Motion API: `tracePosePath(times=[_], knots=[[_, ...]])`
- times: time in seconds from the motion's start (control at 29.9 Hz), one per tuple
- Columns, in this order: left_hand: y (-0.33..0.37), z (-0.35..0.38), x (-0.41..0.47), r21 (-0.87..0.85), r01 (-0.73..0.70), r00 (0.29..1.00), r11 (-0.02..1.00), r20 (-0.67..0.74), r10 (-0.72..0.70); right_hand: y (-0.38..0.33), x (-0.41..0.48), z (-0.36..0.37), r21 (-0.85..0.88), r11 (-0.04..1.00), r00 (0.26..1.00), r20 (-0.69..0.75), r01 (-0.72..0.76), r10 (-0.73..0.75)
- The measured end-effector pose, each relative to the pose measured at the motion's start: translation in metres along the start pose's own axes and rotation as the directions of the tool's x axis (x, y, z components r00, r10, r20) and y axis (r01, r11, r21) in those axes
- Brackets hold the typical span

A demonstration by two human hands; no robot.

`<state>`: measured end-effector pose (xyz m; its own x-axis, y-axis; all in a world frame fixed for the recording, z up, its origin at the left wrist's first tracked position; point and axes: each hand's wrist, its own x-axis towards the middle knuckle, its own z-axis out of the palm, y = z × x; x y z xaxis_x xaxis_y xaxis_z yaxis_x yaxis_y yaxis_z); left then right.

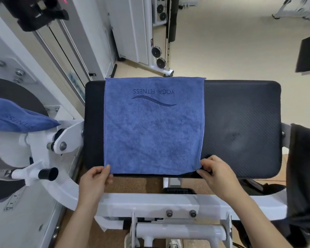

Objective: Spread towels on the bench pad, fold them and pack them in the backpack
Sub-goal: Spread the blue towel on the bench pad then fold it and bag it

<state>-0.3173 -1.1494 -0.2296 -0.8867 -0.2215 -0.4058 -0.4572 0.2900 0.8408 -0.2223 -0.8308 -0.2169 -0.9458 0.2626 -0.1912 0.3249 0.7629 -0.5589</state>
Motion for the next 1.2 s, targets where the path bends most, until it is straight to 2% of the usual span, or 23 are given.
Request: tracePosePath(times=[0.07,0.1,0.17,0.23,0.27,0.3,0.37,0.5,0.57,0.7,0.77,0.9,0.97,1.07,1.17,1.2], knots=[[-0.001,-0.003,0.000,-0.115,0.041,0.999,0.992,0.000,-0.041,0.001,0.001,-0.001,-0.004,1.000,1.000,-0.011,-0.025,0.025],[-0.002,-0.005,0.000,-0.163,0.054,0.998,0.985,-0.013,-0.057,0.000,0.001,-0.003,0.047,0.997,0.998,-0.003,-0.063,0.063],[-0.003,-0.006,-0.001,-0.247,0.074,0.996,0.966,-0.034,-0.085,-0.004,0.001,-0.007,0.333,0.925,0.983,0.047,-0.184,0.178],[-0.005,-0.006,-0.002,-0.327,0.092,0.993,0.941,-0.038,-0.110,-0.010,-0.002,-0.009,0.656,0.678,0.940,0.169,-0.331,0.295],[-0.006,-0.006,-0.002,-0.366,0.101,0.992,0.925,-0.037,-0.123,-0.014,-0.004,-0.010,0.742,0.552,0.916,0.222,-0.380,0.333],[-0.007,-0.005,-0.002,-0.398,0.105,0.991,0.911,-0.038,-0.131,-0.015,-0.005,-0.010,0.783,0.472,0.899,0.245,-0.405,0.364],[-0.008,-0.004,-0.001,-0.441,0.101,0.990,0.892,-0.044,-0.133,-0.017,-0.007,-0.008,0.821,0.409,0.884,0.227,-0.400,0.409],[-0.011,-0.004,0.001,-0.458,0.061,0.993,0.887,-0.060,-0.099,-0.019,-0.011,-0.001,0.830,0.459,0.896,0.103,-0.316,0.432],[-0.011,-0.003,0.002,-0.439,0.049,0.997,0.897,-0.035,-0.072,-0.019,-0.012,0.001,0.841,0.399,0.883,0.178,-0.365,0.434],[-0.010,-0.003,0.004,-0.393,0.027,1.000,0.919,0.013,-0.024,-0.021,-0.007,-0.006,0.807,0.196,0.808,0.471,-0.557,0.355],[-0.012,-0.004,0.005,-0.375,0.025,1.000,0.927,0.016,-0.021,-0.021,-0.003,-0.008,0.794,0.167,0.785,0.502,-0.585,0.363],[-0.015,-0.004,0.005,-0.333,-0.022,1.000,0.943,0.003,0.024,-0.023,-0.001,-0.003,0.822,0.219,0.807,0.402,-0.526,0.431],[-0.016,-0.005,0.005,-0.314,-0.066,0.998,0.947,-0.006,0.067,-0.023,-0.003,0.002,0.834,0.291,0.829,0.303,-0.469,0.470],[-0.016,-0.005,0.006,-0.250,-0.144,0.990,0.957,-0.038,0.139,-0.019,-0.005,0.013,0.771,0.532,0.858,0.035,-0.349,0.512],[-0.019,-0.007,0.008,-0.117,-0.220,0.976,0.969,-0.022,0.219,-0.014,-0.007,0.024,0.479,0.857,0.927,-0.200,-0.191,0.318],[-0.020,-0.007,0.009,-0.028,-0.246,0.969,0.969,-0.002,0.246,-0.012,-0.008,0.028,0.349,0.927,0.940,-0.249,-0.135,0.231]])
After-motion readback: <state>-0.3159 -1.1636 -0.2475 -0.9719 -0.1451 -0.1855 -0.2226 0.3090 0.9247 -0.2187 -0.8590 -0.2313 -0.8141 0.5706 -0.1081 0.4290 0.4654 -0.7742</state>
